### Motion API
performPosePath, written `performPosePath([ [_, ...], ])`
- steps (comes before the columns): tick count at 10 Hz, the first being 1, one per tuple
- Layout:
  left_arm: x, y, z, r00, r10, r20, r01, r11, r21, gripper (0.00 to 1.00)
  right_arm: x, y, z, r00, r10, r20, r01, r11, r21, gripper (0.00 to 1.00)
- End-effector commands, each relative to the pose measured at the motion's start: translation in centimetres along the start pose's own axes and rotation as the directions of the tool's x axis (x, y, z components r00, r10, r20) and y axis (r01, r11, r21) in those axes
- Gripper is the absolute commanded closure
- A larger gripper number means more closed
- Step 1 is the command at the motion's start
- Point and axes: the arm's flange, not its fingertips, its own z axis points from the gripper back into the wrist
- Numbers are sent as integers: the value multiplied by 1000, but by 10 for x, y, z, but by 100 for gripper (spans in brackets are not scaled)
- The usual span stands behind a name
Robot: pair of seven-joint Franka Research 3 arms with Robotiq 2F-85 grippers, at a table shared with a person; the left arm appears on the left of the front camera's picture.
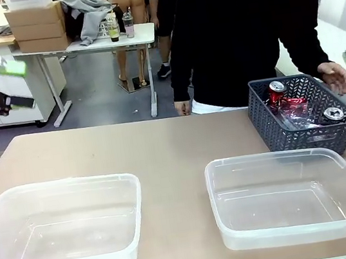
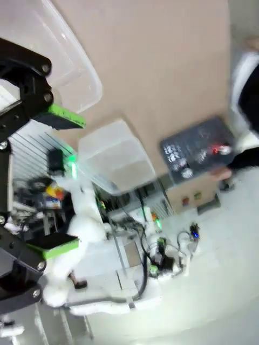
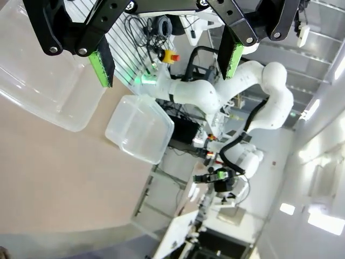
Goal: Sort the waste into each basket.
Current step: Pick up the Organizing box on the left side of the table and lift it.
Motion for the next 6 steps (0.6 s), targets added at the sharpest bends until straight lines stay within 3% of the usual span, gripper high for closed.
performPosePath([
  [1,8,-12,-15,965,2,-262,73,958,277,0,18,16,-84,992,-15,-122,-1,992,-130,0],
  [2,3,-19,-13,923,18,-384,177,866,467,0,19,21,-147,975,-22,-220,-12,988,-151,0],
  [3,-11,-36,-8,875,80,-478,292,700,651,0,5,20,-222,940,-61,-336,-15,975,-220,0],
  [4,-24,-49,-1,844,144,-516,353,575,738,0,-18,17,-281,900,-78,-429,-34,968,-248,0],
  [5,-38,-53,8,805,225,-548,378,517,768,0,-45,11,-328,862,-78,-500,-88,950,-299,0],
  [6,-52,-49,16,755,338,-562,352,514,782,0,-66,3,-361,827,-68,-558,-132,941,-310,0],
])
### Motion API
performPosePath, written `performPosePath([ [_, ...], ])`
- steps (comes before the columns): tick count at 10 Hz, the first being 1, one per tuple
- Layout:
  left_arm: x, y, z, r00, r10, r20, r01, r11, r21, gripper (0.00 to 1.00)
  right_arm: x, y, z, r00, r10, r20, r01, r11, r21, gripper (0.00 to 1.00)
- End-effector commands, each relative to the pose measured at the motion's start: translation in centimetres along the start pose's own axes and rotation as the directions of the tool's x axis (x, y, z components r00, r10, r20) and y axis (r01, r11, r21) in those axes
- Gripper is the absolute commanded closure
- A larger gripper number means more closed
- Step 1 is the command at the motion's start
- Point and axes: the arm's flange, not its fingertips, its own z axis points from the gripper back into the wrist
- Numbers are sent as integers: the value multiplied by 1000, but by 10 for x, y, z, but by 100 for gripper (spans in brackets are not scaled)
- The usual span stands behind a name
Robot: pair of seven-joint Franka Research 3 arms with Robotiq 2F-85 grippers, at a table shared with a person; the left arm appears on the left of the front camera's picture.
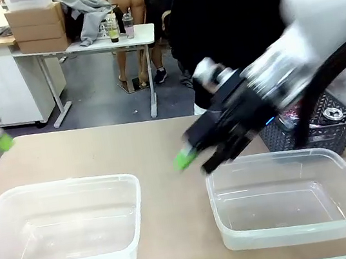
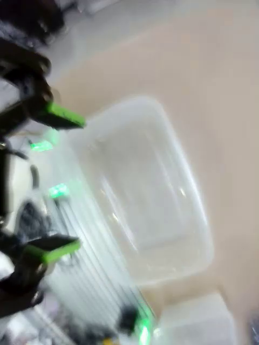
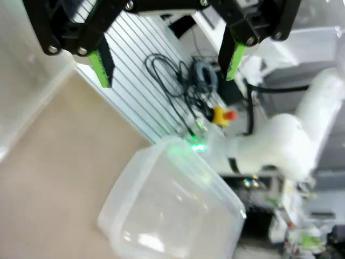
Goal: Sort the waste into each basket.
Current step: Pick up the Organizing box on the left side of the table and lift it.
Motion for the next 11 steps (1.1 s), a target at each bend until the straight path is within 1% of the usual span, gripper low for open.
performPosePath([
  [1,-32,5,-15,935,36,-352,3,994,110,0,34,-6,-19,998,66,1,-66,998,-21,0],
  [2,-25,9,-21,977,-130,-172,126,991,-32,0,0,0,0,1000,0,0,0,1000,0,0],
  [3,-21,4,-5,989,37,-144,-22,995,101,0,0,0,0,1000,0,0,0,1000,0,0],
  [4,-21,4,-5,989,37,-144,-22,995,101,0,0,0,0,1000,0,0,0,1000,0,0],
  [5,-21,4,-5,989,37,-144,-22,995,101,0,7,1,-25,999,22,-27,-22,1000,-9,0],
  [6,-27,4,-12,982,-1,-190,18,996,85,0,16,14,-33,992,-128,11,129,991,-43,0],
  [7,-23,8,-37,984,54,-170,-36,994,104,0,37,30,-58,967,-244,70,249,966,-74,0],
  [8,-36,19,-63,985,137,-104,-127,987,100,0,59,42,-85,940,-302,159,313,948,-55,0],
  [9,-58,31,-87,975,207,-82,-202,977,71,0,80,51,-113,902,-347,257,381,920,-97,0],
  [10,-79,37,-103,965,255,-67,-246,962,121,0,91,55,-133,887,-351,300,419,885,-205,0],
  [11,-95,38,-121,962,262,-81,-252,961,116,0,96,56,-146,880,-359,312,447,847,-287,0],
])
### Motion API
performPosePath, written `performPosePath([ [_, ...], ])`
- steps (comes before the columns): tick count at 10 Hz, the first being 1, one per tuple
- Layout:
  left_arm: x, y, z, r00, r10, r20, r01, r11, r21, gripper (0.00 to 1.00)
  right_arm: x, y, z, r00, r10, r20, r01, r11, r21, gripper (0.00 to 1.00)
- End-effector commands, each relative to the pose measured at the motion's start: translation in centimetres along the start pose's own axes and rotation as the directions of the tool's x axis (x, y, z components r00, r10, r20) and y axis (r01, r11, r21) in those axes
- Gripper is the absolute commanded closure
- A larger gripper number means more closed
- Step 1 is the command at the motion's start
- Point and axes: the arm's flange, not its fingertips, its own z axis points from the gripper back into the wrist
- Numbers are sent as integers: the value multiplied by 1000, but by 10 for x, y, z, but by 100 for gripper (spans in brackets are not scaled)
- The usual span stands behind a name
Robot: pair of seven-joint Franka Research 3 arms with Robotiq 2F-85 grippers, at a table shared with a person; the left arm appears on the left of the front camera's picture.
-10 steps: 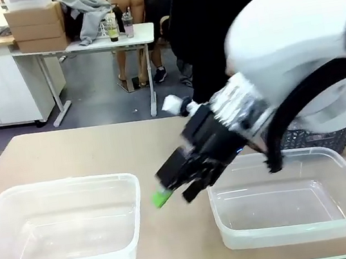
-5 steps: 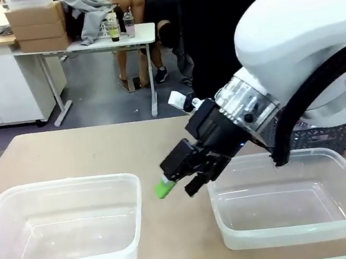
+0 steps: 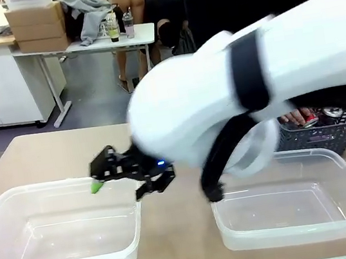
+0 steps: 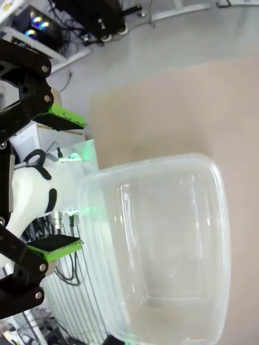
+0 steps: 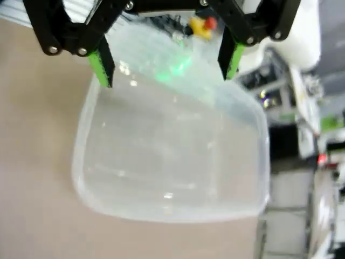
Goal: Sort the waste into each basket.
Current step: Pick up the Organizing box on the left side of the table and lift it.
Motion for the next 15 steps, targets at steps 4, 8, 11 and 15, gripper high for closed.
performPosePath([
  [4,-2,10,1,1000,29,7,-29,1000,-3,0,0,0,0,1000,0,0,0,1000,0,0],
  [8,0,18,-48,997,78,29,-77,996,-47,0,2,12,-7,997,-38,-65,30,992,-119,0],
  [11,-23,13,-120,997,69,40,-64,992,-110,0,8,38,2,999,-34,-37,20,945,-328,0],
  [15,-66,13,-188,992,42,-119,-60,986,-153,0,26,41,-32,999,-39,-35,21,904,-428,0],
])
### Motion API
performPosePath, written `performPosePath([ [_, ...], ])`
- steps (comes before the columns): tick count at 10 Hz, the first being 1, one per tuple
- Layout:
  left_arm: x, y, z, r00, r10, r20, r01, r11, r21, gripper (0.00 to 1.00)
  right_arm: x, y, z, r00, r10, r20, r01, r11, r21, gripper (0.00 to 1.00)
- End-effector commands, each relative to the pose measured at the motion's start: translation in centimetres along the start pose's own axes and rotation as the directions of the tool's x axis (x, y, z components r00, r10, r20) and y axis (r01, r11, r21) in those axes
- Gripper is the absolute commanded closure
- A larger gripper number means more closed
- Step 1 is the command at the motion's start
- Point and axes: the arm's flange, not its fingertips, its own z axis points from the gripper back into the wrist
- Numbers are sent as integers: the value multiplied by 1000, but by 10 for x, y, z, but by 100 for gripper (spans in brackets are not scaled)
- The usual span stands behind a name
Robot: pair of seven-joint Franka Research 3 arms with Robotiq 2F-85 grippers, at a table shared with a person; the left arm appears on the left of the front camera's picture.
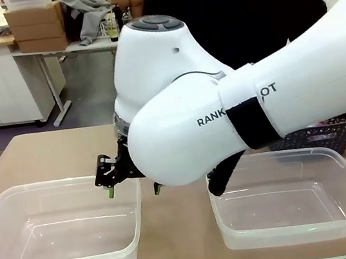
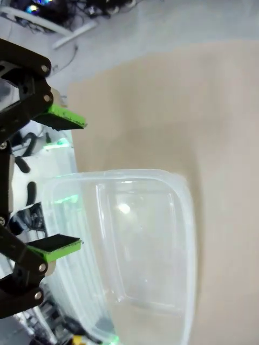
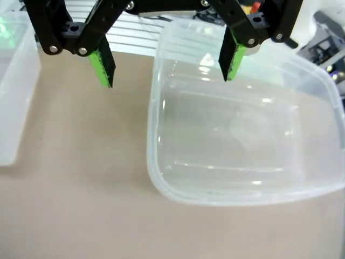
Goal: Sort the waste into each basket.
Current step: Pick up the Organizing box on the left side of the table and lift it.
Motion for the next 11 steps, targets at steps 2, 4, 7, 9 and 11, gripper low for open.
performPosePath([
  [2,-97,-5,-140,973,-16,-229,34,997,73,0,14,25,-28,998,-50,37,51,998,-38,0],
  [4,-2,7,-14,997,3,-81,-3,1000,0,0,6,5,-11,1000,1,-8,-1,1000,-11,0],
  [7,-2,10,-16,993,4,-120,-2,1000,13,0,6,5,-11,1000,1,-8,-1,1000,-11,0],
  [9,13,2,-40,994,15,-106,-17,1000,-17,0,6,5,-11,1000,1,-8,-1,1000,-11,0],
  [11,23,-8,-79,991,31,-131,-29,999,16,0,9,8,-15,999,-12,-30,10,998,-55,0],
])
